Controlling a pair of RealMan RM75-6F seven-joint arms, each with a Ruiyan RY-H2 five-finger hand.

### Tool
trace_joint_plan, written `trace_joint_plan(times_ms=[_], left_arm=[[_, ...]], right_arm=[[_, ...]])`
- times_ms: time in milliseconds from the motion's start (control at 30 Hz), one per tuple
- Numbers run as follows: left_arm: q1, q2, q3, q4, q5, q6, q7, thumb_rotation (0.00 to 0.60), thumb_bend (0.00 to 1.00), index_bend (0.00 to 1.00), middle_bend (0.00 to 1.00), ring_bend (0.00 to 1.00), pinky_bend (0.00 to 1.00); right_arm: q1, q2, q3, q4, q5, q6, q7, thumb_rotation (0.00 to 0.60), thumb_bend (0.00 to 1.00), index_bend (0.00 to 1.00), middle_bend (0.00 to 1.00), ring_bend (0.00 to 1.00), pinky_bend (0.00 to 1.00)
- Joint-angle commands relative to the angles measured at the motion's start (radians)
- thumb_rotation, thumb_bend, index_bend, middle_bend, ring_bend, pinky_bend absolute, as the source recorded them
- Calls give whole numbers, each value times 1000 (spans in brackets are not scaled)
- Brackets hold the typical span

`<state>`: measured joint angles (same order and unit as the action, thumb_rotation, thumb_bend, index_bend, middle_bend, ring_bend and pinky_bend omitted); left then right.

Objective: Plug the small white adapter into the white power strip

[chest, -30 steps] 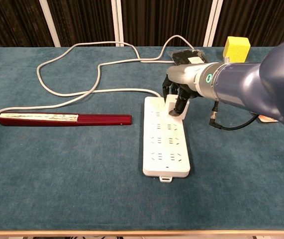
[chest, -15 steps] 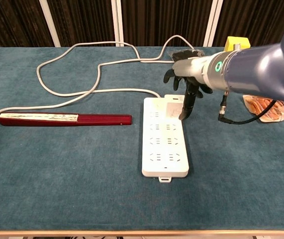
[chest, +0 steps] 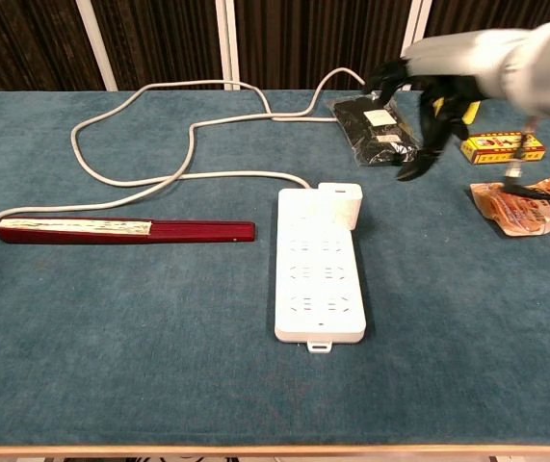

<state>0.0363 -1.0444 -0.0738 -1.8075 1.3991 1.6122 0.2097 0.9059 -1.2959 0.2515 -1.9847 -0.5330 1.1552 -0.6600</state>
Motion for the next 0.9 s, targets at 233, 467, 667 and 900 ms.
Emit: trace_joint_plan(times_ms=[233, 467, 667, 900], left_arm=[[-1, -6, 7, -6, 13, 0, 16, 600, 189, 229, 0, 0, 79], [1, -7, 11, -7, 21, 2, 20, 600, 189, 223, 4, 0, 78], [2, -7, 11, -2, 29, 6, 11, 600, 189, 219, 4, 0, 71], [4, -4, 10, 2, 33, 13, 0, 600, 189, 219, 4, 0, 52]], right_arm=[[-533, 200, -330, 9, -880, 367, 455, 600, 216, 106, 61, 238, 278], [-734, 79, -384, 267, -1046, 620, 466, 600, 216, 105, 52, 161, 224], [-777, 50, -364, 353, -1058, 637, 440, 600, 215, 102, 37, 124, 200], [-794, 48, -329, 377, -1054, 618, 404, 600, 216, 102, 37, 122, 200]])
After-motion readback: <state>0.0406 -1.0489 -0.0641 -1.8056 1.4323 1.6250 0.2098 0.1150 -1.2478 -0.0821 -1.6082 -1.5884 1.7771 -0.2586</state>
